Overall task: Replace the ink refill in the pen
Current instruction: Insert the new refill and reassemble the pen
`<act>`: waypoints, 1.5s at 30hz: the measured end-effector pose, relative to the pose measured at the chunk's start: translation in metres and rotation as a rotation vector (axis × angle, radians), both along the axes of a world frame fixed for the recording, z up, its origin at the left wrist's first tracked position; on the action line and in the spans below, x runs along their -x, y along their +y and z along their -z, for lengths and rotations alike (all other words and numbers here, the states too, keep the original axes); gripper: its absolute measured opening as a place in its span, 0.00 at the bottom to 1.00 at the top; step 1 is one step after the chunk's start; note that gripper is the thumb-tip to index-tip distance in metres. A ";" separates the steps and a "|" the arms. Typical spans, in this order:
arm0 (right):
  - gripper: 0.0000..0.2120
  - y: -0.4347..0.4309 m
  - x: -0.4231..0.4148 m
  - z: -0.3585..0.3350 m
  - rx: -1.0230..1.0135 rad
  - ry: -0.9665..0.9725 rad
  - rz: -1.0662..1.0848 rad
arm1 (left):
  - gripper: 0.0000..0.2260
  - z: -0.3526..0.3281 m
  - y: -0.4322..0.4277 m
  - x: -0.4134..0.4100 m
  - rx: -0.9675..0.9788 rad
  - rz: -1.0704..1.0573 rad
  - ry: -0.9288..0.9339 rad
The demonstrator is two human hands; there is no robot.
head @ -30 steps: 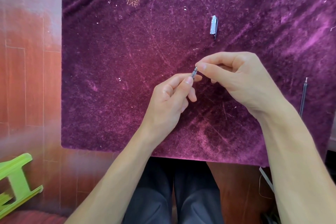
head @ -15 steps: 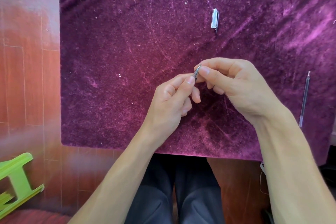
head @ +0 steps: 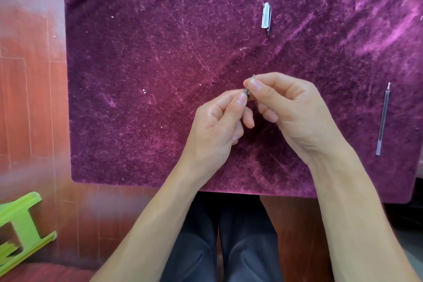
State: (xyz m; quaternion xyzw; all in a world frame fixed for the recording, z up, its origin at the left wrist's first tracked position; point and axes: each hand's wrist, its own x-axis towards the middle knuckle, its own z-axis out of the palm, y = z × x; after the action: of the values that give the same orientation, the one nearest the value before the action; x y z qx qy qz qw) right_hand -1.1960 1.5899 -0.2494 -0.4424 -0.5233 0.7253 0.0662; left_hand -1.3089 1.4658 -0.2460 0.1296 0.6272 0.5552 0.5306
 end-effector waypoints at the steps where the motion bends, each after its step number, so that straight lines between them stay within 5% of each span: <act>1: 0.05 0.000 -0.001 0.001 -0.002 -0.002 0.002 | 0.14 0.000 0.000 -0.001 0.005 0.001 0.002; 45: 0.09 0.001 -0.006 0.005 -0.016 0.105 0.011 | 0.15 -0.001 0.007 -0.003 0.011 0.028 0.036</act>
State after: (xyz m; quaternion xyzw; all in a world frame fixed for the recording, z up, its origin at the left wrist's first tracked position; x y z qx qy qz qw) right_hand -1.1905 1.5913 -0.2547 -0.4059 -0.5226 0.7429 0.1010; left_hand -1.3056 1.4725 -0.2454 0.1455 0.6378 0.5421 0.5275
